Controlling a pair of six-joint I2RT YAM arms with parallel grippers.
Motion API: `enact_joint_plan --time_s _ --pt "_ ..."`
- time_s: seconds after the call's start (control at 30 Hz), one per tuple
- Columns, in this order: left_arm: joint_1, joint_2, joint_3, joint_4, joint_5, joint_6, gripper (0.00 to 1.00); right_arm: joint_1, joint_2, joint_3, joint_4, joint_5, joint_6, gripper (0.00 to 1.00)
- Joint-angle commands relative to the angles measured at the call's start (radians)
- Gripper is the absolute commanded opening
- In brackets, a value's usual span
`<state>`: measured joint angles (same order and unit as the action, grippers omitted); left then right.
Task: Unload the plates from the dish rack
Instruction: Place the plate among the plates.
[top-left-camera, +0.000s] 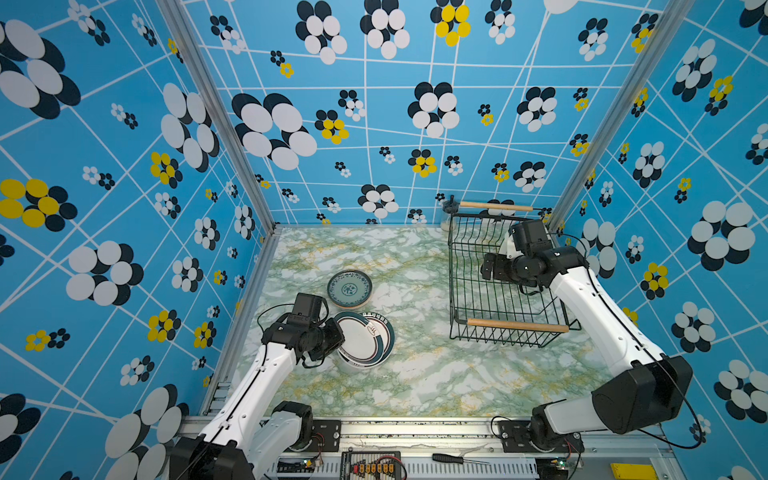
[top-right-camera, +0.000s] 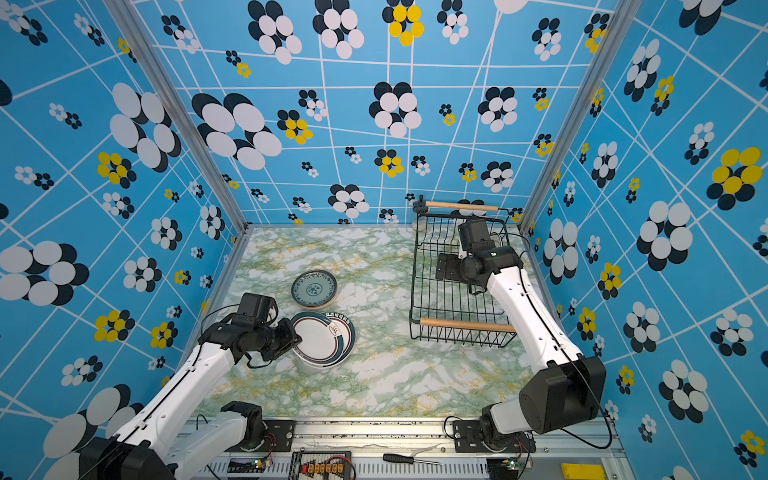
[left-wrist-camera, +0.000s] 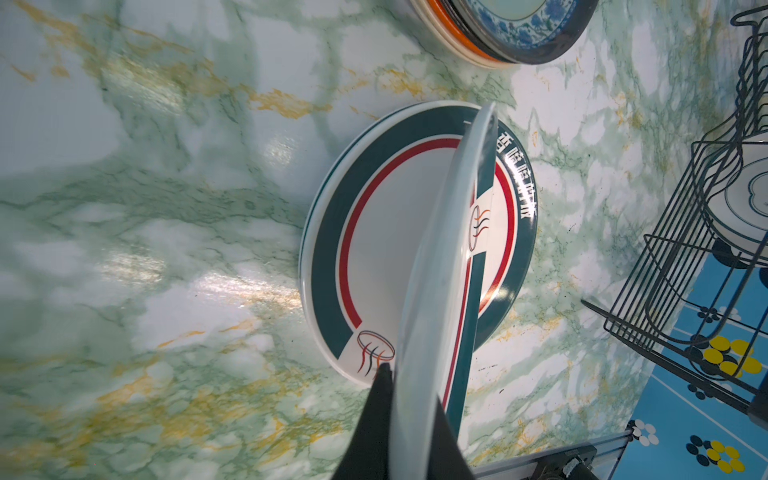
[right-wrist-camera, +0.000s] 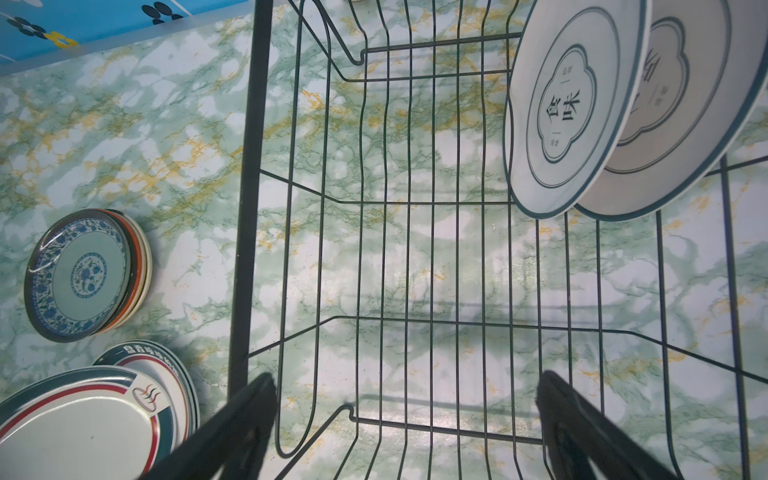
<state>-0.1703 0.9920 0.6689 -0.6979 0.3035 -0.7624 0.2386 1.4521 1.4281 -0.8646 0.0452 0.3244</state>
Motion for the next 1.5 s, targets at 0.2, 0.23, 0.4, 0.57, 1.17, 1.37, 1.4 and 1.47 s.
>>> enact_joint_plan --time_s 0.2,0.23,0.4,0.57,1.17,1.37,1.4,1.47 --pt "0.004 0.023 -0.05 -0.006 -0.045 -0.002 0.22 -0.005 0.017 0.003 -0.005 -0.034 -0.016 0.99" --pt "0.005 0.029 -0.053 0.0 -0.046 -0.002 0.23 -0.005 0.017 0.005 -0.005 -0.034 -0.016 0.99" --pt "0.003 0.049 -0.08 0.05 -0.037 0.002 0.24 -0.005 0.017 0.008 -0.012 -0.035 -0.019 0.99" --pt "0.004 0.065 -0.093 0.081 -0.04 0.004 0.26 -0.005 0.016 0.012 -0.015 -0.033 -0.02 0.99" --pt "-0.006 0.156 -0.047 0.084 -0.047 0.036 0.55 -0.005 0.009 0.012 -0.019 -0.032 -0.022 0.99" --pt "-0.037 0.197 -0.008 0.075 -0.059 0.044 0.65 -0.005 0.012 0.008 -0.027 -0.027 -0.034 0.99" --pt "-0.045 0.197 0.001 0.064 -0.069 0.045 0.67 -0.005 0.014 0.007 -0.03 -0.025 -0.037 0.99" --pt "-0.053 0.189 0.02 0.045 -0.085 0.048 0.73 -0.005 0.019 0.009 -0.034 -0.018 -0.041 0.99"
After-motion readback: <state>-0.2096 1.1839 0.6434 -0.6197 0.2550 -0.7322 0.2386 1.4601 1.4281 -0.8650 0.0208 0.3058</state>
